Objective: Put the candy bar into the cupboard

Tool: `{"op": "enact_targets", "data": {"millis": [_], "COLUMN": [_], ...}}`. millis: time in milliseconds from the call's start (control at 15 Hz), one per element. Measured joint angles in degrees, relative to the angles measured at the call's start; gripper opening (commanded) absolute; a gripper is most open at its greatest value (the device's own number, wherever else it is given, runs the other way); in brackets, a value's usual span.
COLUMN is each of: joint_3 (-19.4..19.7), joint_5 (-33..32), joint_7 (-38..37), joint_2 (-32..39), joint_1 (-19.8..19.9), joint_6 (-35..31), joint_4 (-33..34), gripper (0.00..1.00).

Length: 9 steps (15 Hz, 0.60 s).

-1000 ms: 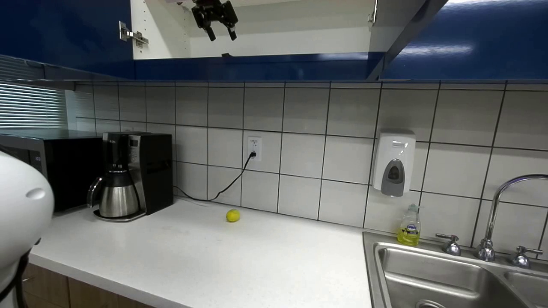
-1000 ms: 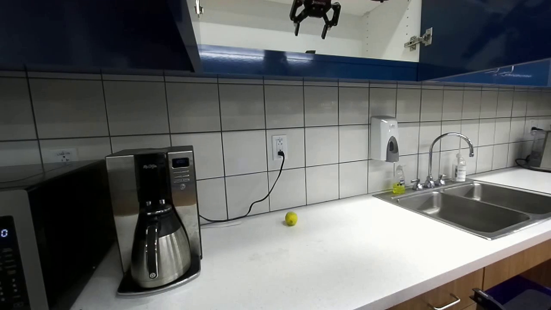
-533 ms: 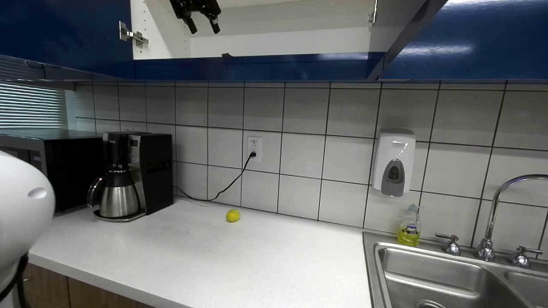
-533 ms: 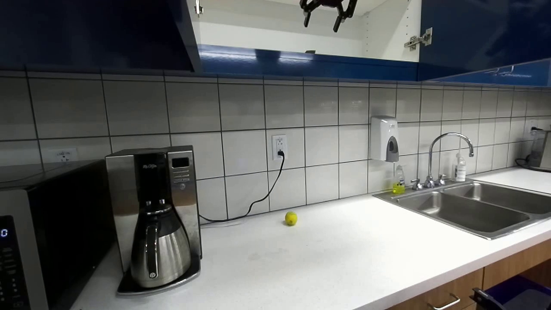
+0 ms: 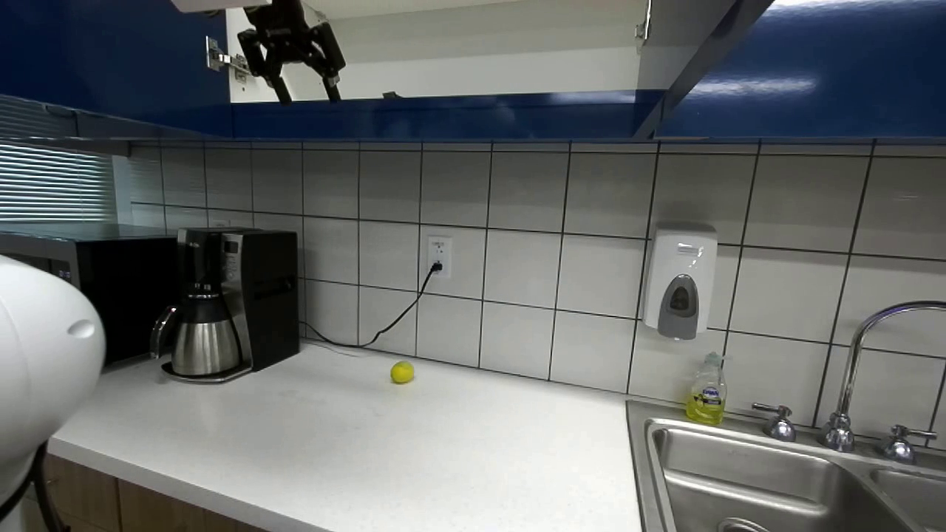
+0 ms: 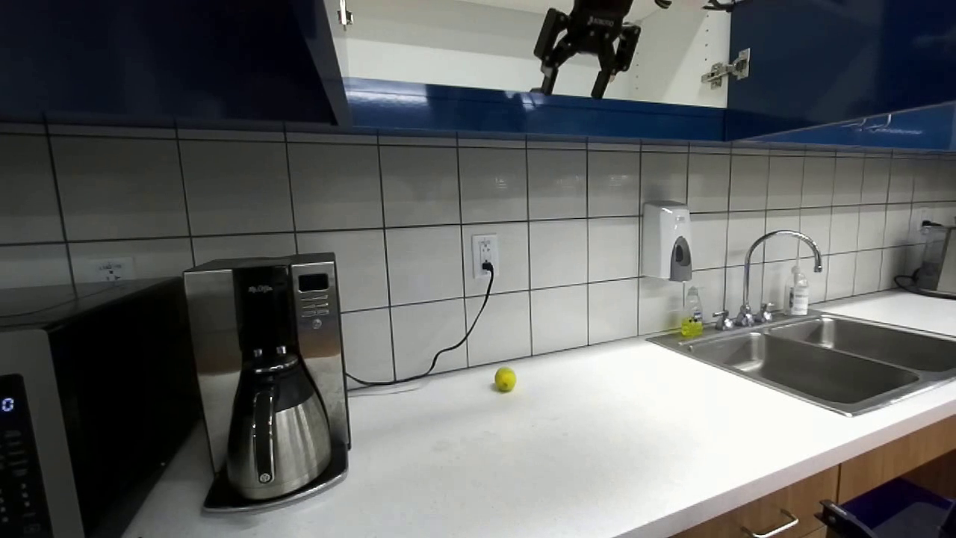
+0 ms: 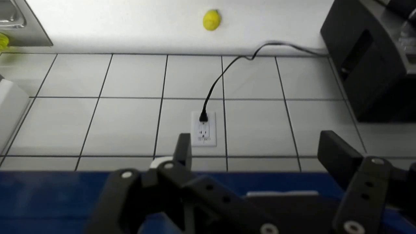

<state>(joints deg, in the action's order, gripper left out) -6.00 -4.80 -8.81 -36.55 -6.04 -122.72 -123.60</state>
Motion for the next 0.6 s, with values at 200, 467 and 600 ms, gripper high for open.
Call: {"op": "enact_targets", "data": {"millis": [200,467,600], "joint_3": [0.3,1.1,2.0], "joint_5": [0.3,1.4,1.9], "joint_7": [5.5,8.2,8.3], "joint_2": [-0.6,-0.7,-0.7], "joint_1": [-1.2,-1.6,-1.5], "joint_6": [3.0,3.8,3.3], "joint_4": [-4.5,-10.6,-13.9], "gripper": [1.0,1.0,1.0]}}
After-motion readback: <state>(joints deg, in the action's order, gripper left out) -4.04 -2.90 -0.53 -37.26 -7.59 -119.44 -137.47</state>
